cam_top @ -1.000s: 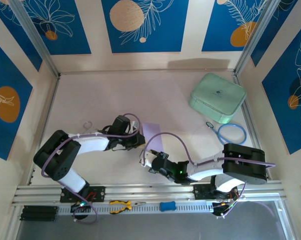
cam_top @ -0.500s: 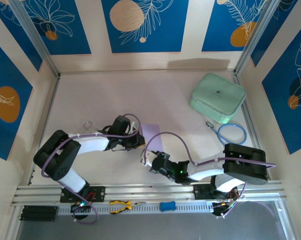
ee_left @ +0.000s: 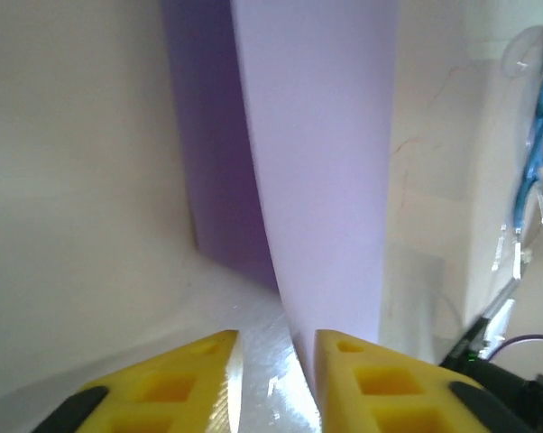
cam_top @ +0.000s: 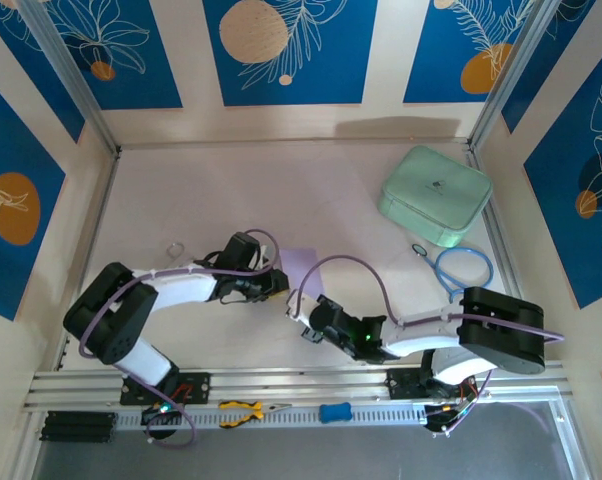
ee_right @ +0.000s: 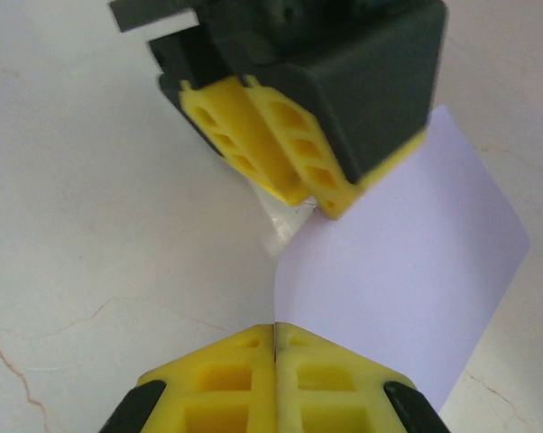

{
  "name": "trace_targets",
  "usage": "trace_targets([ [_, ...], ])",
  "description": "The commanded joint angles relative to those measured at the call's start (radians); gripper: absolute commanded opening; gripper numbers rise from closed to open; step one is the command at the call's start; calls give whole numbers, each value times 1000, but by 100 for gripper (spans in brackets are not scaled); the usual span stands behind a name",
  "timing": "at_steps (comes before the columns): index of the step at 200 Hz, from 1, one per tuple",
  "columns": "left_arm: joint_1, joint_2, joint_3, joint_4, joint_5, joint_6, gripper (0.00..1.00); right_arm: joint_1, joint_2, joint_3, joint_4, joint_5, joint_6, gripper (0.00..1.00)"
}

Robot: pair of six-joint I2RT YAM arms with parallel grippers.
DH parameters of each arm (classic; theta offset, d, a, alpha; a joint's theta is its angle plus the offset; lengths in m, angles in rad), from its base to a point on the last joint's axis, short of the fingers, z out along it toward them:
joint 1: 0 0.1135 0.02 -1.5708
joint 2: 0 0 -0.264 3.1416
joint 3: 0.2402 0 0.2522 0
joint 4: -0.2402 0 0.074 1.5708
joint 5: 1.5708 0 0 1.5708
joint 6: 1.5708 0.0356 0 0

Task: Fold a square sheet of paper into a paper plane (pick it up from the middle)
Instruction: Third fold the triangle at the center of the table.

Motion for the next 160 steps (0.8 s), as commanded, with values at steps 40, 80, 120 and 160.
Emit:
trace_targets([
  [40, 51, -157, 162, -299, -166, 183, 42, -220, -77, 35, -155, -604, 266, 3],
  [80, 62, -45, 284, -285, -56, 238, 33, -268, -46, 77, -179, -740, 320, 3],
  [120, 59, 114, 406, -267, 46, 277, 23, -280, 6, 99, -150, -800, 381, 2],
  [160, 59, 247, 496, -316, 76, 347, 16, -296, 39, 96, -117, -828, 414, 2],
])
